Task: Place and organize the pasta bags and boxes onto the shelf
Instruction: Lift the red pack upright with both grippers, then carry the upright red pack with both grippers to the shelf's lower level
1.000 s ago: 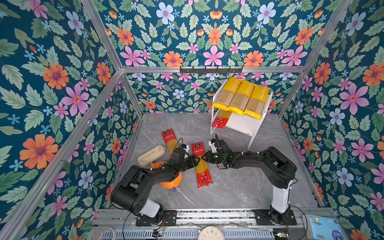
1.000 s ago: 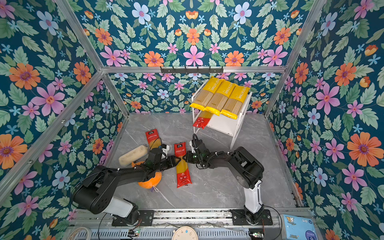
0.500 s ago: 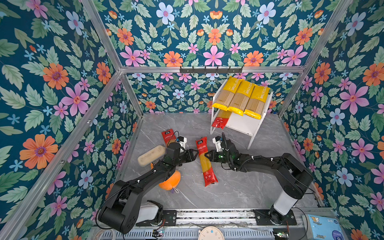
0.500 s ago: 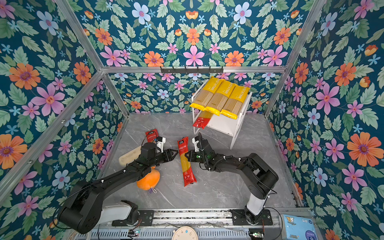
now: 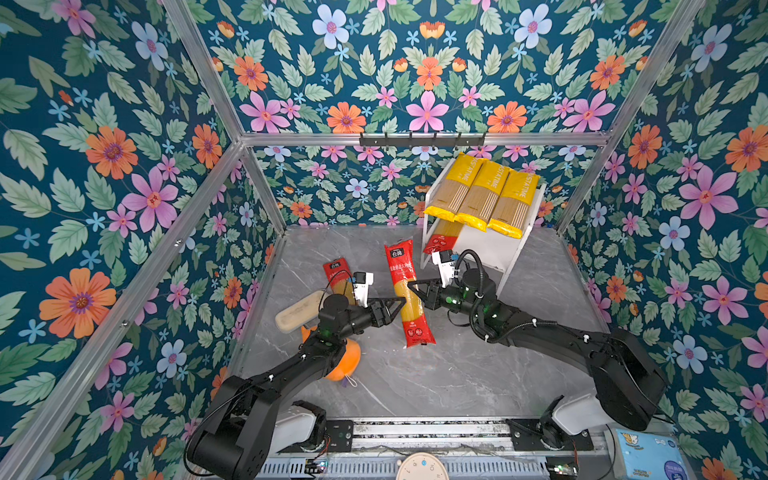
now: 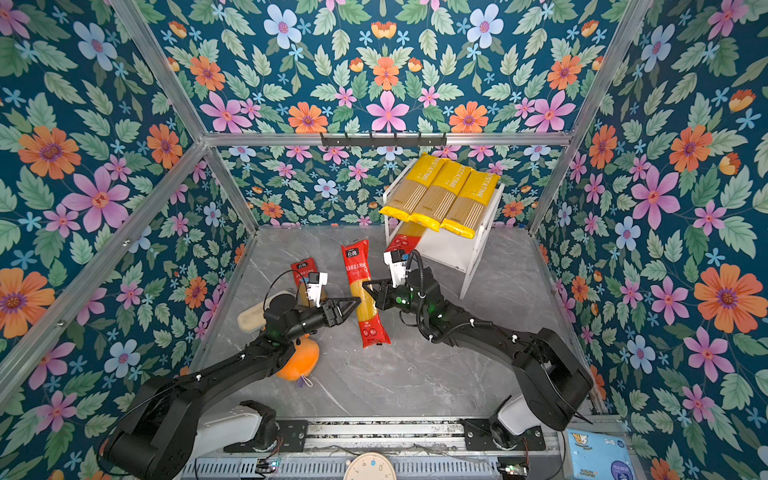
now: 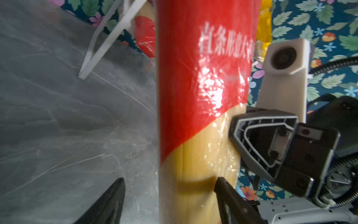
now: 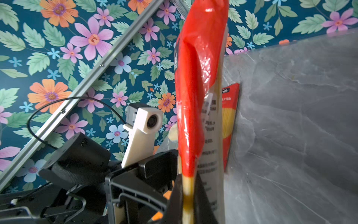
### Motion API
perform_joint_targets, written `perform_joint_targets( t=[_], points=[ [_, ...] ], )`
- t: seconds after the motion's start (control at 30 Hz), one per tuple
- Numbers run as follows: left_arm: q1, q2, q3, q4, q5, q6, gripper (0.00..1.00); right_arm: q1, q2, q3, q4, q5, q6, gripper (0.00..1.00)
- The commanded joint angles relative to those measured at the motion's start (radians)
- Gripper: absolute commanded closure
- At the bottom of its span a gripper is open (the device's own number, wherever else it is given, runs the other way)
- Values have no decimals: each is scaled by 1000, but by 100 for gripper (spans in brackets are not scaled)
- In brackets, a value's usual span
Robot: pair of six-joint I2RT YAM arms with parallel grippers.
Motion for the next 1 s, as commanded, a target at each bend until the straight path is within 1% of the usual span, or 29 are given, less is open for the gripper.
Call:
perform_joint_targets(
  t=[0.0,0.17,0.3,0.47,0.67,0.83,0.97],
  points=[
    [-19,-13,-1,112,43,-17,23,0,-30,18,198,-52,-7,100],
    [-22,-6,-7,204,65,-46,26,1,-60,16,258,-105,26,100],
    [-25,27,4,313,88,-107,31,-1,-67,8,307,-134,68,100],
    [-48,57,19,352,94,-127,41,-12,-67,-29,365,-108,115,100],
    [-67,69,15,345,86,-126,58,-14,-76,-55,309,-52,125,99],
    [-70,86,16,321,75,-143,71,-16,-72,-114,318,-12,147,84],
    [-70,103,12,302,75,-144,76,-18,-97,-206,332,26,165,72]
  ],
)
